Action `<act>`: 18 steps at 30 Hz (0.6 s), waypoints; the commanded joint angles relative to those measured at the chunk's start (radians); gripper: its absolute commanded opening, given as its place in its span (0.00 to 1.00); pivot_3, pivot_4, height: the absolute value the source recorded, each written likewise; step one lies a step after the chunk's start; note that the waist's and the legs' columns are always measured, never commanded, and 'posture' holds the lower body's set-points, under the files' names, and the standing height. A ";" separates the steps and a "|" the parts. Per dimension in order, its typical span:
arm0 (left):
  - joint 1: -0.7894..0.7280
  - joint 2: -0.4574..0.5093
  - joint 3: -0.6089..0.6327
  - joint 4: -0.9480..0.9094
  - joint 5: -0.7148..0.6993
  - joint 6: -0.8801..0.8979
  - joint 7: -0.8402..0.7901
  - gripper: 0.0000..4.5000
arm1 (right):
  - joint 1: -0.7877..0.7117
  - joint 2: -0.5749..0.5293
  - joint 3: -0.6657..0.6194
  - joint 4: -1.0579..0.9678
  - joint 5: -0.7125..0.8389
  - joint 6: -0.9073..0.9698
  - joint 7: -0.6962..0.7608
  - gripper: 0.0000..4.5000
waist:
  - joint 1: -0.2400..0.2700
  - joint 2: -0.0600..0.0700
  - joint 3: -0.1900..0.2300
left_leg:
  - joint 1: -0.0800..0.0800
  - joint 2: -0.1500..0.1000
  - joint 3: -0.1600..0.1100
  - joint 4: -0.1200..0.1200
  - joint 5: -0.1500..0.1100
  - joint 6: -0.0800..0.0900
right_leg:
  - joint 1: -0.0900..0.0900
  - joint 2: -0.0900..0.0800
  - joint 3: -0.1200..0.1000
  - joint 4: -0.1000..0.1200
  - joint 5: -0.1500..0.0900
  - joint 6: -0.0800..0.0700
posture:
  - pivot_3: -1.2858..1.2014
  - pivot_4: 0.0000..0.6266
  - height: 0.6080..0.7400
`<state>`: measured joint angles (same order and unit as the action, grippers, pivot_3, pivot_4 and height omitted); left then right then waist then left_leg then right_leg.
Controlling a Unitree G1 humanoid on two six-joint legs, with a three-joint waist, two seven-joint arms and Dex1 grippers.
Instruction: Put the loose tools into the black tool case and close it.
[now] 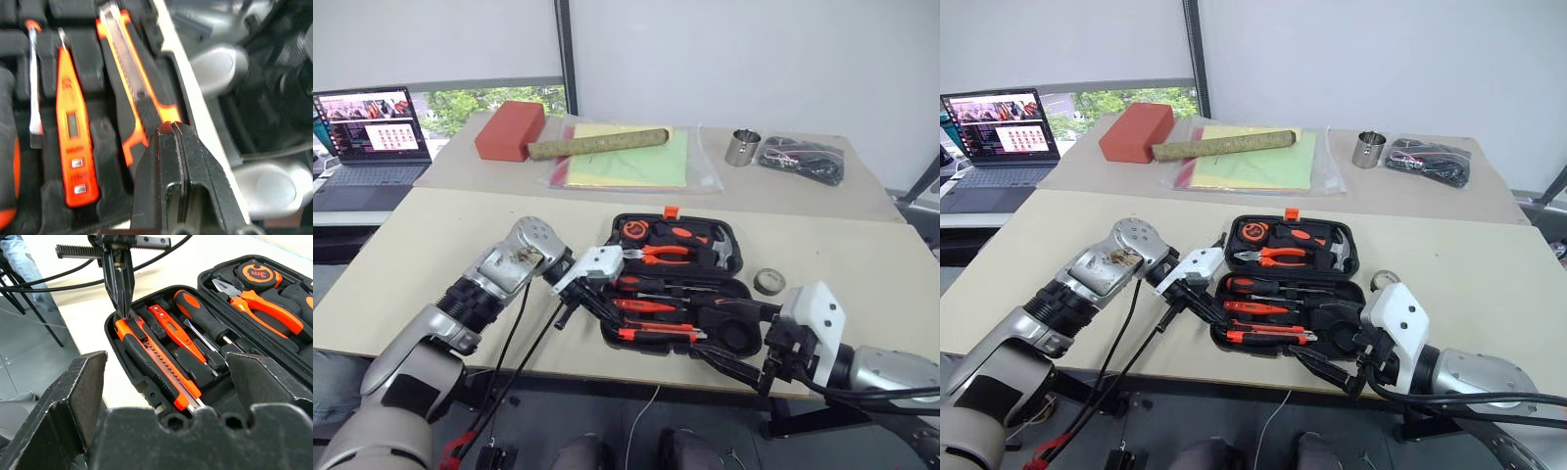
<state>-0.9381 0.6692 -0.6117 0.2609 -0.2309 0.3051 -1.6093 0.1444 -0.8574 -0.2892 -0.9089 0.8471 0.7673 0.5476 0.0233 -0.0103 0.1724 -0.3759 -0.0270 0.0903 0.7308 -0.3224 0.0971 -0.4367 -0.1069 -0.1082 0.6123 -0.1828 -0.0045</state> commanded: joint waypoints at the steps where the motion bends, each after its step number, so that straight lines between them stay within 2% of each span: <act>1: 0.000 -0.020 -0.005 0.033 0.061 -0.050 -0.005 0.01 | -0.006 -0.011 -0.029 -0.009 0.003 -0.014 0.007 1.00 | 0.001 0.000 0.000 | 0.000 0.000 0.000 0.000 0.000 0.000 | 0.000 0.000 0.000 0.000 0.000 0.000 | 0.52 0.24 1.00; 11: 0.007 -0.090 0.029 0.062 0.123 -0.063 -0.005 0.01 | -0.003 -0.013 -0.032 -0.010 0.001 -0.012 0.010 1.00 | 0.003 0.000 0.000 | 0.000 0.000 0.000 0.000 0.000 0.000 | 0.000 0.000 0.000 0.000 0.000 0.000 | 0.52 0.24 1.00; 18: -0.112 -0.090 0.051 0.110 -0.006 -0.007 -0.005 0.01 | 0.006 -0.012 -0.032 -0.011 -0.001 -0.014 0.017 1.00 | 0.011 0.000 0.000 | -0.002 0.000 -0.001 0.001 0.000 0.000 | -0.001 -0.001 0.000 0.000 0.000 0.000 | 0.52 0.24 1.00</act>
<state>-1.0067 0.5911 -0.5890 0.3724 -0.1938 0.2845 -1.6120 0.1475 -0.8592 -0.2898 -0.9054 0.8467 0.7675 0.5607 0.0343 -0.0107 0.1725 -0.3783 -0.0270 0.0897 0.7314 -0.3224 0.0975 -0.4380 -0.1077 -0.1080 0.6124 -0.1825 -0.0041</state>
